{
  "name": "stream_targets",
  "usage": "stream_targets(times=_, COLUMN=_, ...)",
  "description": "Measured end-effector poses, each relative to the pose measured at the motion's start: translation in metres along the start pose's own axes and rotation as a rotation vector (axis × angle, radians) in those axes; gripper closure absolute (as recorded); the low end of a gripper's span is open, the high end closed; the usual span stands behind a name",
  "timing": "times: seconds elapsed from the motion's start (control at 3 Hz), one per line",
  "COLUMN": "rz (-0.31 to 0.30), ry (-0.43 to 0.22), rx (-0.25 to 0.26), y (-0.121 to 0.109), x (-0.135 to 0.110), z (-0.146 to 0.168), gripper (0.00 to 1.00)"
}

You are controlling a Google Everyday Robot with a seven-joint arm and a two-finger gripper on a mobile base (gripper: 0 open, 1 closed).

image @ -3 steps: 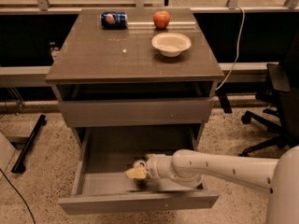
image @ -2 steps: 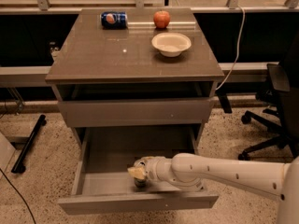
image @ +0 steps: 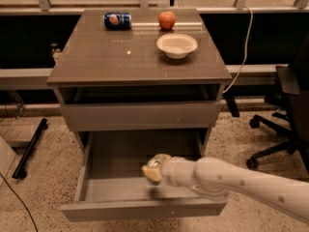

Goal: Pick 7up can from middle drawer and place on counter

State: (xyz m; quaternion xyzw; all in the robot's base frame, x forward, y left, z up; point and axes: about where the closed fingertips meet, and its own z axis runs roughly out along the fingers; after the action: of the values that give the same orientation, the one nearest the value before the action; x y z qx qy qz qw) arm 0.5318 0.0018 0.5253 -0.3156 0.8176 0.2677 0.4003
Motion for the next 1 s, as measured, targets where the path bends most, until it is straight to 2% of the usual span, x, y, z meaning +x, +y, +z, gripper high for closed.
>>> stream_targets(times=0.33, rz=-0.088, ry=-0.074, rx=0.019, y=-0.023, x=-0.066, z=-0.071, gripper=1.0)
stream_targets(times=0.67, rz=-0.228, ry=-0.144, rx=0.059, y=-0.056, x=-0.146, z=-0.144, gripper=1.0)
stream_targets(times=1.0, rz=-0.372, ry=-0.161, rx=0.077, y=-0.071, x=-0.234, z=-0.205, gripper=1.0)
